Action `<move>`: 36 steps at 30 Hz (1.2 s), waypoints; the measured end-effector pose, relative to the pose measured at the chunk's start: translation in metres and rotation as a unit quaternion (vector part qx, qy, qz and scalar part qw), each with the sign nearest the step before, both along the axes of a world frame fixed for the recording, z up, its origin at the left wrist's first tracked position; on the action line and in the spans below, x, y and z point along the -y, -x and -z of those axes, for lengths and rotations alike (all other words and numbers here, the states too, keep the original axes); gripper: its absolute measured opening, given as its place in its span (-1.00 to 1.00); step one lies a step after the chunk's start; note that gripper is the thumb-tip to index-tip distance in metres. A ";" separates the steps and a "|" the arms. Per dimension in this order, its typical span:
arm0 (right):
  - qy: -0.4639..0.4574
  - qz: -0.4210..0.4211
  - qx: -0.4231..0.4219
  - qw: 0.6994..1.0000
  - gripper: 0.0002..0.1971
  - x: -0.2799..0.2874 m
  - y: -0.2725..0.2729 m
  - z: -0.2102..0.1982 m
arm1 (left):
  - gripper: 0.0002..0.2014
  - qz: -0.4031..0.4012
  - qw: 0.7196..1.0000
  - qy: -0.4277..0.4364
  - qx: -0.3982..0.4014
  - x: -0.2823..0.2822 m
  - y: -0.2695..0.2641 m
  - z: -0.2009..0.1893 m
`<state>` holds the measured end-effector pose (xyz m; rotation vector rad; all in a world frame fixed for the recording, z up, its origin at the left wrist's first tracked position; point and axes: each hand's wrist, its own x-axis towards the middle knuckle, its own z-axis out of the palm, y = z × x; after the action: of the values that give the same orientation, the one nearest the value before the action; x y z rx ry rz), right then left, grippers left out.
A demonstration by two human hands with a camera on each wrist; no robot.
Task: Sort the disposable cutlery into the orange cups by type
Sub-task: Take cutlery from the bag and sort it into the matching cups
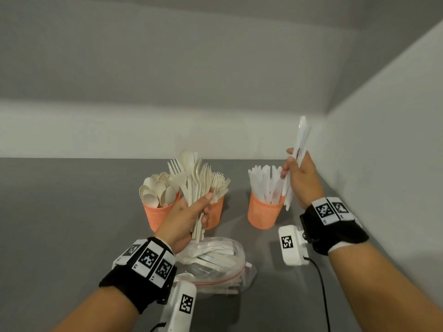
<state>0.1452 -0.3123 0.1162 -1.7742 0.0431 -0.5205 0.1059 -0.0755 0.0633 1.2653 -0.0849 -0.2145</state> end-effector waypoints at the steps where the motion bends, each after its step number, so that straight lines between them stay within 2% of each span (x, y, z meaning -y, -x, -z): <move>1: 0.013 0.031 0.024 0.999 -0.83 0.005 -0.008 0.002 | -0.74 0.000 1.000 -0.007 0.005 0.002 0.001 0.001; 4: 0.003 0.061 0.051 0.997 -0.90 0.006 -0.028 0.015 | -0.84 0.012 0.999 -0.016 0.025 0.008 0.004 0.000; 6: -0.006 0.033 0.015 0.999 -0.93 0.002 -0.038 0.030 | -0.96 0.026 0.999 -0.022 0.034 0.012 0.005 -0.001; 9: 0.022 0.011 -0.078 0.997 -0.92 0.001 -0.045 0.053 | -0.76 0.044 0.997 -0.046 0.038 0.012 0.002 0.001; 14: 0.056 -0.028 -0.149 0.987 -0.80 0.003 -0.048 0.069 | -0.94 0.089 0.995 -0.039 0.028 0.008 0.001 0.003; 15: 0.075 -0.038 -0.155 0.984 -0.79 0.002 -0.048 0.068 | -0.92 0.098 0.995 -0.029 0.021 0.008 0.001 0.006; 17: 0.096 -0.035 -0.109 0.989 -0.70 0.001 -0.049 0.062 | -0.84 0.119 0.993 -0.008 0.008 0.009 0.000 0.008; 19: 0.095 -0.003 -0.002 0.995 -0.62 -0.002 -0.046 0.046 | -0.93 0.125 0.992 0.005 0.001 0.010 0.000 0.008; 21: 0.116 0.007 0.099 0.988 -0.69 -0.012 -0.037 0.027 | -0.98 0.119 0.993 0.010 -0.005 0.010 -0.002 0.010; 23: 0.120 -0.048 0.138 0.982 -0.82 -0.032 -0.024 0.008 | -0.93 0.117 0.993 0.000 0.006 0.009 -0.004 0.011; 25: 0.109 -0.147 0.087 0.979 -0.88 -0.054 -0.014 -0.004 | -0.88 0.129 0.991 -0.015 0.017 0.009 -0.006 0.013; 27: 0.110 -0.233 -0.018 0.966 -0.89 -0.072 -0.007 -0.008 | -0.88 0.143 0.989 -0.026 0.027 0.008 -0.007 0.013; 29: 0.085 -0.279 -0.082 0.953 -0.86 -0.082 -0.003 -0.008 | -0.79 0.152 0.988 -0.025 0.029 0.007 -0.007 0.014; 32: 0.046 -0.254 -0.063 0.964 -0.80 -0.086 -0.002 -0.013 | -0.79 0.146 0.988 -0.036 0.034 0.003 -0.003 0.015; 34: 0.014 -0.205 -0.031 0.978 -0.77 -0.085 -0.006 -0.017 | -0.87 0.143 0.988 -0.048 0.036 -0.001 0.000 0.016; 36: -0.018 -0.155 -0.007 0.988 -0.77 -0.085 -0.008 -0.023 | -0.85 0.140 0.988 -0.057 0.037 -0.004 0.002 0.018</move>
<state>0.1535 -0.2277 0.1390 -1.7084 -0.2086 -0.2801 0.1041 -0.0713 0.0452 1.3729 -0.3205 -0.4198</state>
